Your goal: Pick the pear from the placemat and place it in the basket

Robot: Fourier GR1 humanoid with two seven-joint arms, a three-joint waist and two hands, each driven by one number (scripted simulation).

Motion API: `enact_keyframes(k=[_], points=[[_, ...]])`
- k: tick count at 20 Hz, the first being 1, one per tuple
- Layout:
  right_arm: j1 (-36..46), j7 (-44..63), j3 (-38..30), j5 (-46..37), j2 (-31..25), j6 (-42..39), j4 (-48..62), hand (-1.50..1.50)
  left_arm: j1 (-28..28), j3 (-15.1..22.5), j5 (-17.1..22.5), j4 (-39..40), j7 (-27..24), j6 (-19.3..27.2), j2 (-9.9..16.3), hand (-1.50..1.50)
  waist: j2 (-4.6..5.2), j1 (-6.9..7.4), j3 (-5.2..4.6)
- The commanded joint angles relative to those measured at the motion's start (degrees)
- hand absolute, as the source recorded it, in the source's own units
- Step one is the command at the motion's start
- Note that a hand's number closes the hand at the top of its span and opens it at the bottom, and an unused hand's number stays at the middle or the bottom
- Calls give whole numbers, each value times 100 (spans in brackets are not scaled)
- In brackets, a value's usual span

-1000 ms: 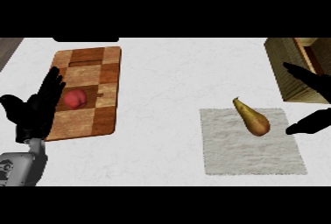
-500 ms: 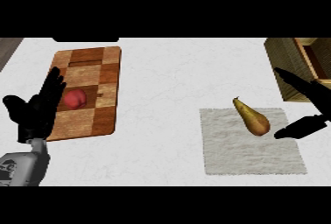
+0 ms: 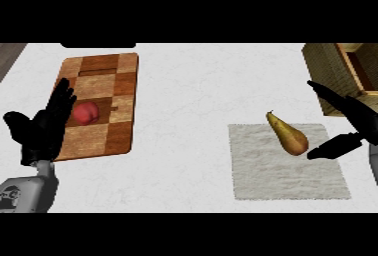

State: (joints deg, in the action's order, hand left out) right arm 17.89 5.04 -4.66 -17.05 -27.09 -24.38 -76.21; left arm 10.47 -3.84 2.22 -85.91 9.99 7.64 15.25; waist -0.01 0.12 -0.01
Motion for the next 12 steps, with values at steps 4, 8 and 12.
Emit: enact_keyframes(k=[4,8,12], points=[[5,131,142,-642,243,191,99,-150,116,-238,13,137,-24,-236,-13,0,2,-3,0],[-24,292,82,-694,360,58,-79,-150,148,-270,-115,227,-94,-262,-84,0,-3,-13,0],[544,-612,138,-1173,485,518,1386,-150,132,-226,-245,309,-200,-249,-176,0,9,19,2]])
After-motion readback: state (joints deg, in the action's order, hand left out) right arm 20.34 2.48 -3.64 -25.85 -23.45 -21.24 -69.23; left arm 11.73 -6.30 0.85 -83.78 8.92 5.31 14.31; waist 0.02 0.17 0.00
